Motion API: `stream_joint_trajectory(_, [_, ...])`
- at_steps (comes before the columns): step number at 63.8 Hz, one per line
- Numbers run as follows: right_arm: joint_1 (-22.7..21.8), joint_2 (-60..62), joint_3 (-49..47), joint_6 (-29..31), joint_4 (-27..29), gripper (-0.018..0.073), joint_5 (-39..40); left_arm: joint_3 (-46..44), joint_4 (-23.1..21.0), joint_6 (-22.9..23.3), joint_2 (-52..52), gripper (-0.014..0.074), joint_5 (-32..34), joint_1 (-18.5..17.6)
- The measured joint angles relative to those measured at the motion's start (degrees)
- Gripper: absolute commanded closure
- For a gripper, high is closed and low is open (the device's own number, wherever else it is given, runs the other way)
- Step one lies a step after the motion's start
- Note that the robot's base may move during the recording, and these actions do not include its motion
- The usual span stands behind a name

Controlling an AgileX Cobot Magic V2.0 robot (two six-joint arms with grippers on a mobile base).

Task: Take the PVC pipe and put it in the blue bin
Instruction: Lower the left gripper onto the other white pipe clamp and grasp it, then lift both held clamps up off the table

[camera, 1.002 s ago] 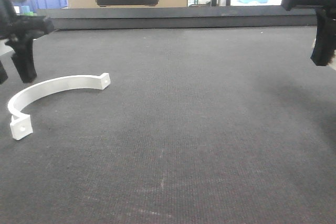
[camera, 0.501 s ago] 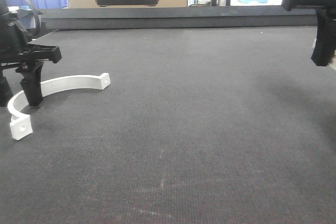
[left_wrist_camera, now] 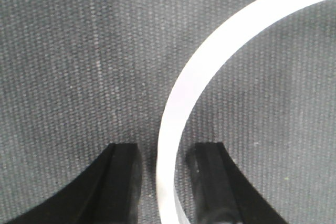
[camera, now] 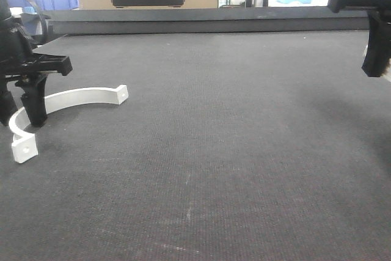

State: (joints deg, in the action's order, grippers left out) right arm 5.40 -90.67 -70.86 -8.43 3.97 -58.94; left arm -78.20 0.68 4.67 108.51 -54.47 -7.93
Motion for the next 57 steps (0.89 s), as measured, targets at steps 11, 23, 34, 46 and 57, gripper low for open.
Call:
stream_joint_trajectory(11, [0.0, 0.0, 0.0, 0.0, 0.0, 0.0728, 0.0, 0.0, 0.0, 0.0, 0.2, 0.0428, 0.0, 0.0])
stream_joint_trajectory(23, [0.0, 0.0, 0.0, 0.0, 0.0, 0.0728, 0.0, -0.1, 0.2, 0.0, 0.5, 0.0517, -0.1, 0.0])
stream_joint_trajectory(34, [0.0, 0.0, 0.0, 0.1, 0.0, 0.0728, 0.7, -0.2, 0.6, 0.1, 0.5, 0.0707, -0.5, 0.0])
stream_joint_trajectory(46, [0.0, 0.0, 0.0, 0.1, 0.0, 0.0728, 1.7, -1.0, 0.4, 0.1, 0.6, 0.0707, -2.8, 0.0])
stream_joint_trajectory(57, [0.0, 0.4, 0.0, 0.0, 0.0, 0.0728, 1.8, -1.9, 0.3, 0.1, -1.0, 0.0707, -6.0, 0.0])
